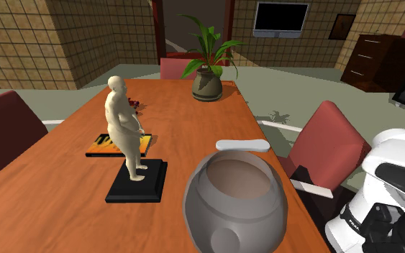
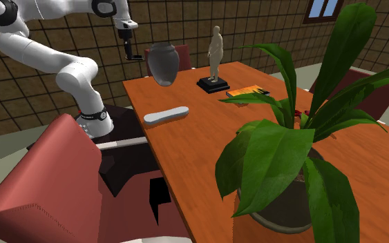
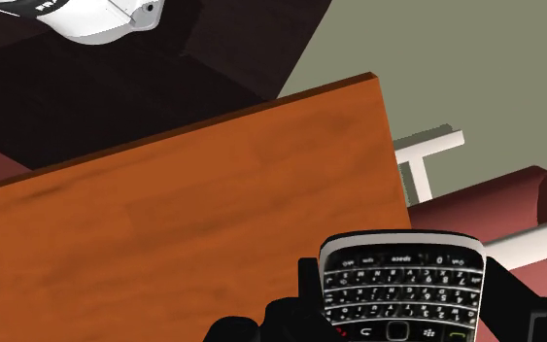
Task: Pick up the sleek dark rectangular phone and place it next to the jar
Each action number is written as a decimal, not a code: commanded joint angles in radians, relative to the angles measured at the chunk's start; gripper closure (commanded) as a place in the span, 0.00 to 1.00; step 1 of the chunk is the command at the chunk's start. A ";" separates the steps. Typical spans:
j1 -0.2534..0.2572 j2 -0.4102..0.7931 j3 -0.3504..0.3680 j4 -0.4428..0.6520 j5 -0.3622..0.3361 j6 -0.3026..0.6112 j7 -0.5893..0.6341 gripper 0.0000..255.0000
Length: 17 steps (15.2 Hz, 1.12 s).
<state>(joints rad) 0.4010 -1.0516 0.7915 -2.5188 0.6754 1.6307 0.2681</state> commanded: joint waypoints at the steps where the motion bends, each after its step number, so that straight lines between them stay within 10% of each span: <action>1: 0.002 0.001 0.018 -0.021 0.015 0.024 -0.004 1.00; 17: 0.019 0.027 0.180 -0.175 0.154 0.215 -0.032 1.00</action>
<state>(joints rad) 0.4171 -1.0249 0.9646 -2.6823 0.8209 1.8353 0.2392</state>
